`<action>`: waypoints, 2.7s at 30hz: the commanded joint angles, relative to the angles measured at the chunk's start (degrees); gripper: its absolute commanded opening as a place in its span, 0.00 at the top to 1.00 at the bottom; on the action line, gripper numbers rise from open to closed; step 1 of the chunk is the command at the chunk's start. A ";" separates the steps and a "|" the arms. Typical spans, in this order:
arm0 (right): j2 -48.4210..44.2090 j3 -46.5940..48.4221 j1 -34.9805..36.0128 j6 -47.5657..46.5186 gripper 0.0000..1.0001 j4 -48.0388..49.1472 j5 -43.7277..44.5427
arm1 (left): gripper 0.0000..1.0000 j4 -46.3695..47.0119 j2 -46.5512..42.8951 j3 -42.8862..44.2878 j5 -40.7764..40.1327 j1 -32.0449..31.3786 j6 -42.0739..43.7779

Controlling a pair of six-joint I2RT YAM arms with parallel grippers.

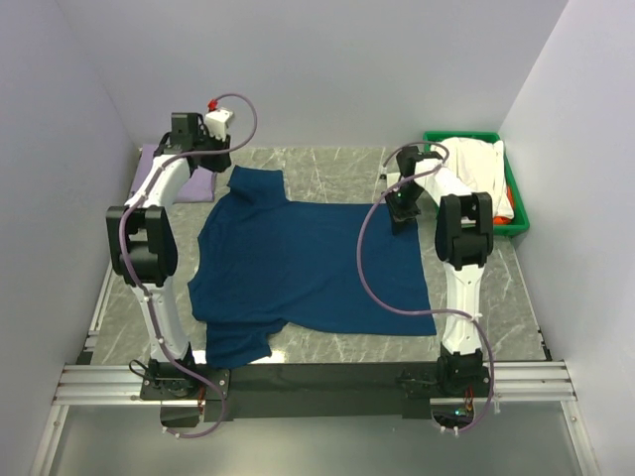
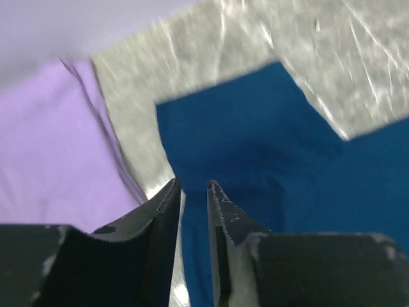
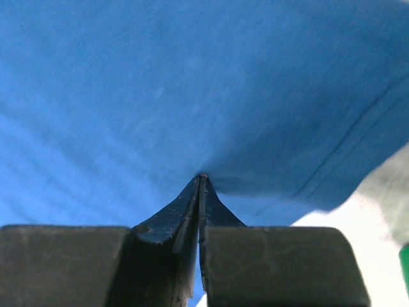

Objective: Fold and stack the t-shirts
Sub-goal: Flatten the tshirt out

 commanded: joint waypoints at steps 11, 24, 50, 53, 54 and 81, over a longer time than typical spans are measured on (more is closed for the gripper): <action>6.15 7.94 -0.04 1.79 0.99 1.46 10.68 | 0.72 -8.85 3.01 -9.35 -5.29 1.13 -3.91; 7.56 11.37 -0.22 1.79 0.88 0.59 11.91 | 0.70 -13.24 12.60 0.40 -12.41 2.71 -3.74; 0.09 16.29 -1.36 -5.33 0.44 -0.49 8.57 | 0.50 -22.12 8.72 10.93 4.90 3.41 3.66; -0.44 15.51 -1.71 -3.57 0.48 5.93 9.28 | 0.46 -18.70 11.53 16.74 5.34 3.24 -0.03; -0.35 15.15 -1.62 -3.31 0.48 7.34 9.62 | 0.43 -17.21 12.50 18.23 5.34 3.23 -0.82; 16.96 28.07 -4.08 -2.34 0.52 10.34 13.94 | 0.36 -9.37 16.55 19.56 1.12 2.00 -3.29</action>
